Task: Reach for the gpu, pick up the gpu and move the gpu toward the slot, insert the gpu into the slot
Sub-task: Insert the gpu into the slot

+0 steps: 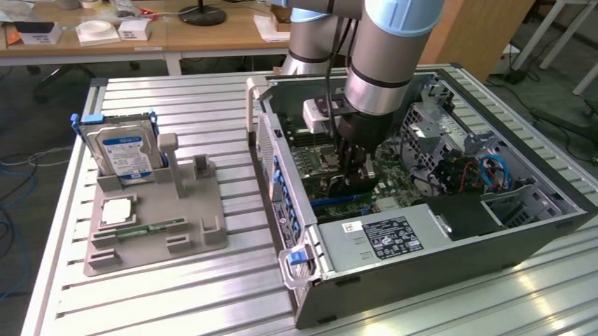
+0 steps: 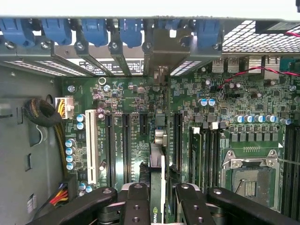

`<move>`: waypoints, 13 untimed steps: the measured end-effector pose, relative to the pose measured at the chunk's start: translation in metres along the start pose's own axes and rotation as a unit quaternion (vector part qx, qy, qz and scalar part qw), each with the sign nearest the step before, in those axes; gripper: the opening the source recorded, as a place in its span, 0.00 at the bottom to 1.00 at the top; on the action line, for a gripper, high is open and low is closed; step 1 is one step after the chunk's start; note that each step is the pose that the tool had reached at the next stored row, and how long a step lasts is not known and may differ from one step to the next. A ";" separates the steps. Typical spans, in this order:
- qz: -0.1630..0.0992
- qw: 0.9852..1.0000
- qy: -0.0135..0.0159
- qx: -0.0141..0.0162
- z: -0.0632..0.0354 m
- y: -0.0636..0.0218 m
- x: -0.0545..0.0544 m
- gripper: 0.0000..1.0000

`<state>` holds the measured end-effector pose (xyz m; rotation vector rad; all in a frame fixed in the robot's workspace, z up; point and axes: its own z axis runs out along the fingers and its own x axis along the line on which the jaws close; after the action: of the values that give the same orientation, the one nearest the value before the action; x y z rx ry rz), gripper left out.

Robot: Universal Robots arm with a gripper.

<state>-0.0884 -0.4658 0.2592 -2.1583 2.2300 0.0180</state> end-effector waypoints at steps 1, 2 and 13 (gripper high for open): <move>0.000 1.000 0.000 0.000 0.0001 0.0000 0.000 0.26; 0.000 1.000 0.000 0.000 0.0005 0.0000 0.000 0.26; 0.000 1.000 0.000 0.000 0.0042 0.0002 0.000 0.26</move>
<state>-0.0885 -0.4659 0.2550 -2.1585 2.2302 0.0184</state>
